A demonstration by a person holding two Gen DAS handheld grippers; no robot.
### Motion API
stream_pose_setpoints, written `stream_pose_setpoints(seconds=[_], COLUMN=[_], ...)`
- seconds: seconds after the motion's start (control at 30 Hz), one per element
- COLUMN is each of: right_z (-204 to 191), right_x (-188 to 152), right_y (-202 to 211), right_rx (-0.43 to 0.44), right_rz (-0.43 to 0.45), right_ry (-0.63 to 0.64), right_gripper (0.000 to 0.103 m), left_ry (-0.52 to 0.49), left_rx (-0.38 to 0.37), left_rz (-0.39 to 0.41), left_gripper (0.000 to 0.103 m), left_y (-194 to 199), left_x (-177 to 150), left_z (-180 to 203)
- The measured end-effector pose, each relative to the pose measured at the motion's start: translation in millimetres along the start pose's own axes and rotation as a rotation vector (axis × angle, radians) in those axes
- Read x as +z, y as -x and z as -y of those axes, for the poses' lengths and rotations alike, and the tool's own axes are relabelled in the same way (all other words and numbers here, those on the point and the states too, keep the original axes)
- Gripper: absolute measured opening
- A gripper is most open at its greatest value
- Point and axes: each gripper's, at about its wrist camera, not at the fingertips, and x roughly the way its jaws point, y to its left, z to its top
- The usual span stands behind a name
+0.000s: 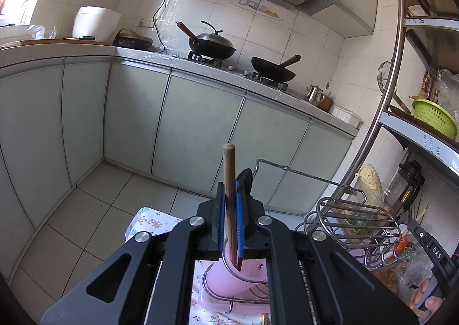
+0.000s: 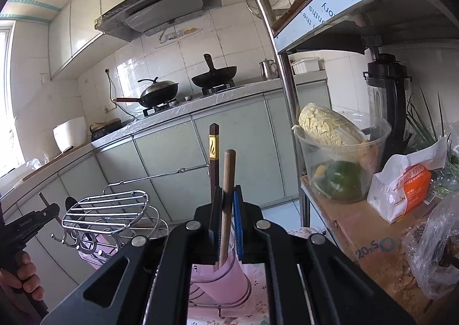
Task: Organize utensils
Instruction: 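Open both grippers to release the chopsticks into the pink cup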
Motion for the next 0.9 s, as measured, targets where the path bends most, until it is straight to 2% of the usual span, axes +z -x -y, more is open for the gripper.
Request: stream_pose_setpoints(seconds=[0.03,0.1,0.2,0.37,0.53,0.63,0.9], right_z=[0,0,-1,-2,-4,-7,-2], right_x=[0,1,4,9,9,7,-7], right_y=[0,1,6,18,32,43,71], right_rx=[0.002,0.006,0.017,0.027,0.035,0.040,0.038], right_rz=[-0.002,-0.006,0.005,0.029,0.039,0.051,0.042], right_ry=[0.000,-0.004,-0.011,-0.009,-0.009,-0.003,-0.012], right_gripper=[0.010,0.013,0.027,0.028,0.028,0.038,0.039], left_ry=[0.001,0.005,0.008,0.003,0.008,0.009,0.019], left_rx=[0.001,0.006,0.011,0.010,0.003,-0.001,-0.002], left_rz=[-0.003,-0.005,0.006,0.034,0.043,0.045,0.033], left_gripper=[0.010,0.029,0.037,0.042,0.044,0.044,0.044], left_y=[0,1,4,14,23,29,44], left_x=[0,1,2,5,6,6,-4], left_z=[0,-1,0,1,0,-2,-10])
